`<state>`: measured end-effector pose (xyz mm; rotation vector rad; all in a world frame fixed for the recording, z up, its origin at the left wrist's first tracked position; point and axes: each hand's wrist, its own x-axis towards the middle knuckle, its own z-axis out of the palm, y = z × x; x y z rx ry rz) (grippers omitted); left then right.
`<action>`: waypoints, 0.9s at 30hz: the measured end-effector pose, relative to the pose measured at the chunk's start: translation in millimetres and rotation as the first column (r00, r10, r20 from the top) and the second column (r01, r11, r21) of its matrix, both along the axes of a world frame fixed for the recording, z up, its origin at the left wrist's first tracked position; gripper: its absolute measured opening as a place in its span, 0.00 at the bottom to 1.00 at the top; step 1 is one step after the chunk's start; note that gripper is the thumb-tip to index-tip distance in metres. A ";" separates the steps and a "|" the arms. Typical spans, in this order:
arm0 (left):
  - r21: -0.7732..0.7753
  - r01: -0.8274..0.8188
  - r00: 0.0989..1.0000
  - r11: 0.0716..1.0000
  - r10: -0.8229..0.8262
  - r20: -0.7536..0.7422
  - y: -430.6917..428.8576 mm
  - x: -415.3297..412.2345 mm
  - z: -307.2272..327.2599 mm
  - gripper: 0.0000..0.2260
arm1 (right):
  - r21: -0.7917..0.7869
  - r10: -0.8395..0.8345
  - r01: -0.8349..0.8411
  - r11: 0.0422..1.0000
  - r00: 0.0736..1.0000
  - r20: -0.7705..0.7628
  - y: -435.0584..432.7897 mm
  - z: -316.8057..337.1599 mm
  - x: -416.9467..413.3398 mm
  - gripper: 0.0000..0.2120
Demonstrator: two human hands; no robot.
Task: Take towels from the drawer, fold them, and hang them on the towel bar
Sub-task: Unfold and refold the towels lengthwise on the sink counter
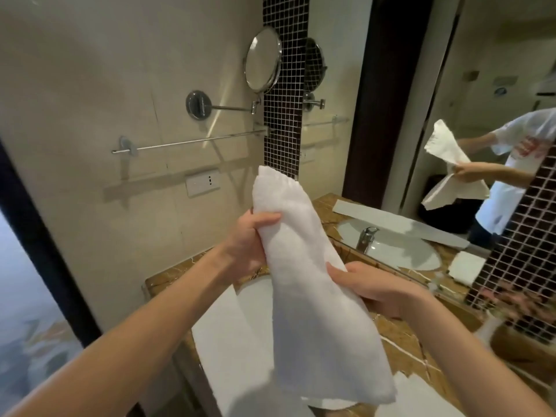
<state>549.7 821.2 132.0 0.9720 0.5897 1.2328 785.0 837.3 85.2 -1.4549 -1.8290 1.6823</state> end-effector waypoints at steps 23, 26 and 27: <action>0.271 0.113 0.994 0.956 -0.112 -0.018 -49.8 -1.4 87.2 0.16 | 0.530 -0.303 0.518 0.672 0.844 -0.441 -91.4 94.1 1.0 0.19; 0.378 0.179 0.984 0.908 -0.171 -0.054 -52.7 -3.1 116.9 0.15 | 0.592 -0.249 0.549 0.590 0.821 -0.514 -105.3 125.5 -0.1 0.08; 0.409 0.188 0.982 0.893 -0.179 -0.061 -54.8 -3.0 128.1 0.15 | 0.614 -0.229 0.553 0.563 0.818 -0.527 -110.4 136.9 -0.8 0.07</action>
